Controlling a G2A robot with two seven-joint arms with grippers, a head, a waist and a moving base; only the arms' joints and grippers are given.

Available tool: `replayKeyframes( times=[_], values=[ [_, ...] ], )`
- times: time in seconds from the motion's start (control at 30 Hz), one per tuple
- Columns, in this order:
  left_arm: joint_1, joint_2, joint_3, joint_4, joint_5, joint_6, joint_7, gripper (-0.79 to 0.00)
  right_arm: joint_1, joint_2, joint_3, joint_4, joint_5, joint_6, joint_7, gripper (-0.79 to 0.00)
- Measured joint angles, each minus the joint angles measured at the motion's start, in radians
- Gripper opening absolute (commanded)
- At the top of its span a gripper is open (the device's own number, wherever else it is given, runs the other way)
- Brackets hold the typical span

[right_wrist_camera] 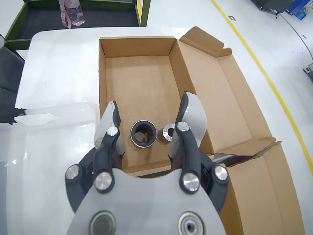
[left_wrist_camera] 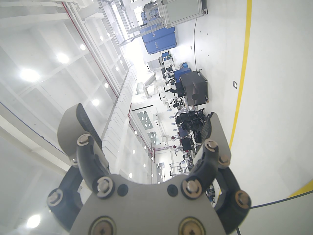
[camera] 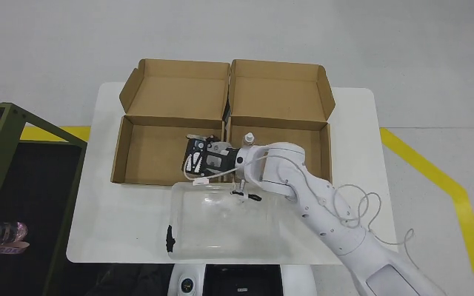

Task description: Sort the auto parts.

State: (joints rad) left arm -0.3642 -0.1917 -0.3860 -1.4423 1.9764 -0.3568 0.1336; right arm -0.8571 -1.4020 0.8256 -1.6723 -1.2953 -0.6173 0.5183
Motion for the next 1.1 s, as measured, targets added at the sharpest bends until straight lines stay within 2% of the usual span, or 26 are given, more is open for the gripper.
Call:
replayKeyframes(
  times=[0.23, 0.63, 1.1],
  values=[
    [0.0, 0.0, 0.0, 0.0, 0.0, 0.0, 0.0, 0.0, -0.093, 0.027, 0.069, -0.121, -0.02, -0.031, -0.006, -0.332],
    [0.0, 0.0, 0.0, 0.0, 0.0, 0.0, 0.0, 0.0, -0.252, 0.072, 0.215, -0.256, -0.059, -0.064, -0.089, -0.336],
    [0.0, 0.0, 0.0, 0.0, 0.0, 0.0, 0.0, 0.0, -0.545, 0.131, 0.505, -0.408, -0.167, -0.052, -0.338, -0.219]
  ],
)
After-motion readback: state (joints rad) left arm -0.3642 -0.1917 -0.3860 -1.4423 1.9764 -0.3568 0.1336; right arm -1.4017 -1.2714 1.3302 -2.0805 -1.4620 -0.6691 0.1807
